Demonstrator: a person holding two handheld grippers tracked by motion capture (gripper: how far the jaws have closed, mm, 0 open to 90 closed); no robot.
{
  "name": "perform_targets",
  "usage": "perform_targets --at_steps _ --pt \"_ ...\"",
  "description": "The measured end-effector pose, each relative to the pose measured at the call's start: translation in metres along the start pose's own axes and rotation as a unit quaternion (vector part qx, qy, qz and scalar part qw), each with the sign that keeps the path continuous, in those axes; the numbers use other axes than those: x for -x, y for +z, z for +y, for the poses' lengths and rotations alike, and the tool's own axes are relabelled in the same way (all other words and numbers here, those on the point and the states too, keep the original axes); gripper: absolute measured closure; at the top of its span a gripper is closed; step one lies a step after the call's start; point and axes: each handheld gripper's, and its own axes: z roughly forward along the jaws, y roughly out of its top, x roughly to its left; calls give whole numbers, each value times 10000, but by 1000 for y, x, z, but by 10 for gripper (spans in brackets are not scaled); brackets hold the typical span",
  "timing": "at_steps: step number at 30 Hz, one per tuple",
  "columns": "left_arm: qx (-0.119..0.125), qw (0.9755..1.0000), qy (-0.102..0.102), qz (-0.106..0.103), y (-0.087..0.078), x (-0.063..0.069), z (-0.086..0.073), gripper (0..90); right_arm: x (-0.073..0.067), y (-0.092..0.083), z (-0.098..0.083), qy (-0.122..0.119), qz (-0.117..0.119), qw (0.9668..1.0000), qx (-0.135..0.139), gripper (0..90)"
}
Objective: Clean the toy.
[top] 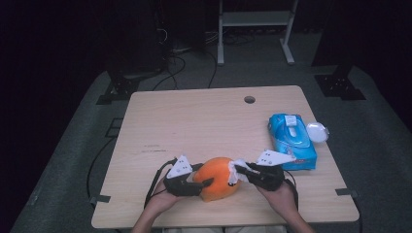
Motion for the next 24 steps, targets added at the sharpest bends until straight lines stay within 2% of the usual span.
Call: perform_targets --at_steps 2,4,5,8,9,10,11,13,14,17,18,19,20,21,22,23,24 --pt "-19 10000 64 4 1 1 0 386 1 0 0 34 -36 10000 -24 792" --pt "-8 9999 116 -35 1 4 1 386 -2 1 3 -44 -89 9999 27 792" --pt "-6 9999 153 -80 1 5 1 385 -8 1 9 -106 10 9997 198 792" --pt "-27 9994 284 -183 2 12 4 370 -13 5 14 -219 42 9996 197 792" --pt "-45 9993 274 -237 2 12 5 351 -14 6 14 -277 28 9995 167 792" --pt "-56 9990 261 -368 2 12 6 276 -13 8 11 -409 6 9991 77 792" --pt "-70 9987 256 -430 2 11 8 238 -12 8 9 -410 57 9991 98 792" --pt "-78 9994 178 -273 3 10 11 204 -12 7 8 -351 128 9992 120 791" --pt "-128 9998 21 -138 7 8 13 150 -13 5 8 -326 253 9990 163 791" --pt "-231 9996 34 -137 11 8 13 162 -16 5 12 -386 260 9988 182 790" --pt "-218 9996 154 -59 10 9 13 233 -16 6 13 -419 252 9987 170 789" --pt "-179 9989 404 164 8 13 17 357 -12 7 13 -339 264 9989 186 790" --pt "-109 9980 534 310 7 16 19 391 -9 7 13 -221 278 9992 204 790" --pt "-109 9980 534 310 7 16 19 408 -9 7 13 -221 278 9992 204 790" --pt "-24 9969 641 451 8 18 21 417 -5 7 14 -123 215 9994 258 790" --pt "56 9925 958 753 9 21 23 419 -4 7 15 -128 170 9993 293 790" --pt "56 9925 958 753 9 21 23 417 -3 7 16 -82 198 9992 340 790"
